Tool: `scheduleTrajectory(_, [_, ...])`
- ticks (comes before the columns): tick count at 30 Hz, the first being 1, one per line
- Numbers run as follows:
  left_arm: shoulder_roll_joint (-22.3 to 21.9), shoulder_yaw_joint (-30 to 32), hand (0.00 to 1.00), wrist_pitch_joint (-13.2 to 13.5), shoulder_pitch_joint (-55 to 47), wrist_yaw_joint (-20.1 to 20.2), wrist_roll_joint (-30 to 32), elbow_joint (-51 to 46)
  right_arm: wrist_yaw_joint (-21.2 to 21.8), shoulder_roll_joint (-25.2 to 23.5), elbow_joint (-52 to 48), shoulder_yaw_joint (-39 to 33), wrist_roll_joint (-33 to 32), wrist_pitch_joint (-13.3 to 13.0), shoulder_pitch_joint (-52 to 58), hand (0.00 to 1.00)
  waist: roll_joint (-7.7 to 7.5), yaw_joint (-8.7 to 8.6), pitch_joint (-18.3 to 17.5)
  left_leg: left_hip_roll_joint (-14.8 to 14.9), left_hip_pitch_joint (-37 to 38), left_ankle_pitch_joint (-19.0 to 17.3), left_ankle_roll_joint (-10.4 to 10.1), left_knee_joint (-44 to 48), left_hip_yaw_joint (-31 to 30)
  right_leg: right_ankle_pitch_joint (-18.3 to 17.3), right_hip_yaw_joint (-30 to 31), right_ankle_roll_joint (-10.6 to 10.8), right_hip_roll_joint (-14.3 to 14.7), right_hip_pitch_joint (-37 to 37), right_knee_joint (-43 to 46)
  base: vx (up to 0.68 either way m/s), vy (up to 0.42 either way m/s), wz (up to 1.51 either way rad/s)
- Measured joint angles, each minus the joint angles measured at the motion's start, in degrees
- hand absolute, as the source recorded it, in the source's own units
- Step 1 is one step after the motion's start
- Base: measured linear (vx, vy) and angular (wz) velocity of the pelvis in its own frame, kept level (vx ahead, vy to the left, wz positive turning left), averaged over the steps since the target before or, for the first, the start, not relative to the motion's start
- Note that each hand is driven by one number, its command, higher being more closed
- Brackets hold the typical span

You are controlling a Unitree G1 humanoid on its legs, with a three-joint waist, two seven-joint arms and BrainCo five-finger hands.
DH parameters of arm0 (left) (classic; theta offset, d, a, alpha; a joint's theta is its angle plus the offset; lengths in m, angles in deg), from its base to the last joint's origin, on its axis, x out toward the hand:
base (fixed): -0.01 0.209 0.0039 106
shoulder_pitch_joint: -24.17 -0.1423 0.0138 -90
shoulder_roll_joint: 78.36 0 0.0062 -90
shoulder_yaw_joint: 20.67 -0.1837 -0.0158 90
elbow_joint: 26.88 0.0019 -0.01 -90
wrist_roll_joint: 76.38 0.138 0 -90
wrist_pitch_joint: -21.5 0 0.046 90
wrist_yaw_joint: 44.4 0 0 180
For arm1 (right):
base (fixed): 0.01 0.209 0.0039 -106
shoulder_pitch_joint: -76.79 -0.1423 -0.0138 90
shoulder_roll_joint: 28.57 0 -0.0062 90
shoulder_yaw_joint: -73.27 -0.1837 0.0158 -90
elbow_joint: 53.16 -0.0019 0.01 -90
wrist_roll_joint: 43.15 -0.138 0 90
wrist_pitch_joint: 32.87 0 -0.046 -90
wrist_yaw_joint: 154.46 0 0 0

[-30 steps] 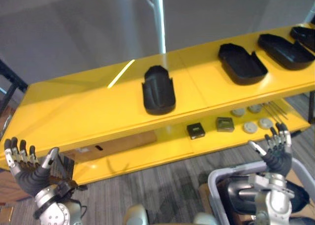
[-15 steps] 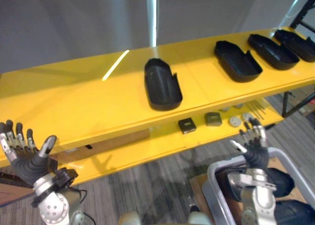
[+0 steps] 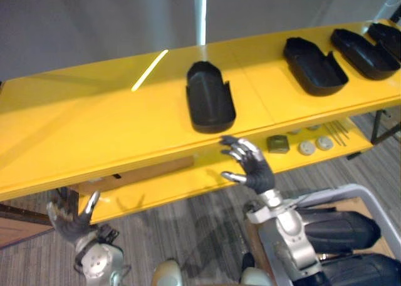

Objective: Walk over and take plastic housings, then place them on the shelf

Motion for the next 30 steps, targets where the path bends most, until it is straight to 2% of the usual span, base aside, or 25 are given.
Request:
scheduleTrajectory(1, [-0.4,2.2,0.0,1.1,-0.4,-1.7,-0.1,3.8,-1.0,-0.4,1.9,1.3,1.0,1.1,-1.6,1.0,-0.02,1.12,0.0,0.0,1.4,0.2,-0.1,-1.0,-0.2,0.0,-0.9,0.0,0.0,1.2,0.0,0.06,-0.013,0.11])
scheduleTrajectory(3, [-0.3,3.3,0.0,2.2,-1.2,-2.2,-0.1,7.3,-2.5,-0.5,3.4,2.6,2.0,1.9,-3.1,1.0,-0.22,1.91,-0.1,0.0,2.6,0.4,-0.3,-1.8,-0.7,0.0,-1.4,0.0,-0.1,2.4,0.0,0.05,0.01,0.14])
scheduleTrajectory(6, [-0.4,3.4,0.0,2.3,-1.7,-1.7,-0.3,13.1,-6.0,-1.4,6.2,3.2,3.3,4.0,-6.3,1.0,-1.09,2.78,-0.6,-0.2,2.8,1.1,-0.3,-2.9,-1.3,0.0,-2.9,0.0,-0.3,2.7,0.0,0.01,-0.002,0.13])
scheduleTrajectory(11, [-1.5,1.1,0.0,2.1,-2.1,1.6,-0.3,19.3,-11.6,-2.6,9.0,2.5,4.4,7.5,-8.4,1.0,-1.4,3.02,-0.8,-0.4,2.1,1.6,-0.3,-3.0,-1.7,0.0,-3.1,-0.1,-0.2,2.7,0.0,-0.05,-0.012,0.05])
scheduleTrajectory(16, [-1.4,-1.7,0.0,1.8,-2.1,4.3,-0.8,25.3,-17.4,-2.6,11.3,1.6,8.2,9.8,-8.5,1.0,-1.21,3.02,-0.7,-0.1,1.1,2.3,-0.5,-3.0,-2.2,-0.5,-3.2,-0.7,0.0,2.2,0.0,-0.08,-0.02,0.04])
scheduleTrajectory(25, [-1.4,-1.8,0.0,1.4,-2.1,8.6,-0.8,30.3,-19.6,-2.7,11.3,-2.0,8.7,11.0,-8.4,1.0,-1.05,3.01,-0.5,0.0,1.1,3.1,-0.6,-3.6,-2.5,-0.8,-3.3,-1.3,0.2,1.6,1.1,-0.03,-0.008,0.02])
scheduleTrajectory(30, [-1.4,-1.9,0.0,1.4,-1.7,8.8,-0.7,31.5,-19.7,-2.7,11.3,-4.1,8.8,11.0,-9.1,1.0,-1.12,3.09,0.2,-0.2,0.9,3.1,-0.5,-3.5,-2.8,-0.9,-3.6,-1.4,0.2,1.7,1.2,0.01,0.0,0.02])
